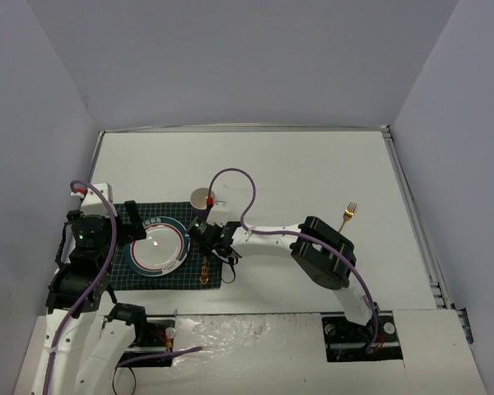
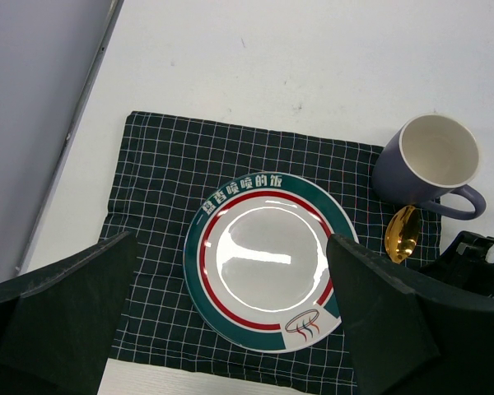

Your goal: Set the dinner table for one person

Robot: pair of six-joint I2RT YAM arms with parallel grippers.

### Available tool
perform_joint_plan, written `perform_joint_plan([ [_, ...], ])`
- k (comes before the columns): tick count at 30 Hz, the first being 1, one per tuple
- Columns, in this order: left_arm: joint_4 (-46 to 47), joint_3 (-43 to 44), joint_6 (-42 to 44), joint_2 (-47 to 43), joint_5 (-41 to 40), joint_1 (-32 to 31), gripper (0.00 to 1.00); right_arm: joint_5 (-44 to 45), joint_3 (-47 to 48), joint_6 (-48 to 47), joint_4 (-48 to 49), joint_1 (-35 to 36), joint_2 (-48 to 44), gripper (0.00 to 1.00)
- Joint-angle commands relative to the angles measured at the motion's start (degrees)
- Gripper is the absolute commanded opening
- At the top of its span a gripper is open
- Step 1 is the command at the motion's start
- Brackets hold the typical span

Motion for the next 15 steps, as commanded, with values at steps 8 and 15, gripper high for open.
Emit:
perform_joint_plan([
  [8,2.35,0.29,-0.48,0.53,0.0,0.39,0.97,2.9,1.83,-0.81,-0.82,-0.07,-0.02,0.04],
  [15,2.35,0.29,-0.48,0.62,0.08,0.39,0.97,3.78,0.39,-1.0,-2.09,-0.15,-0.82,0.0],
])
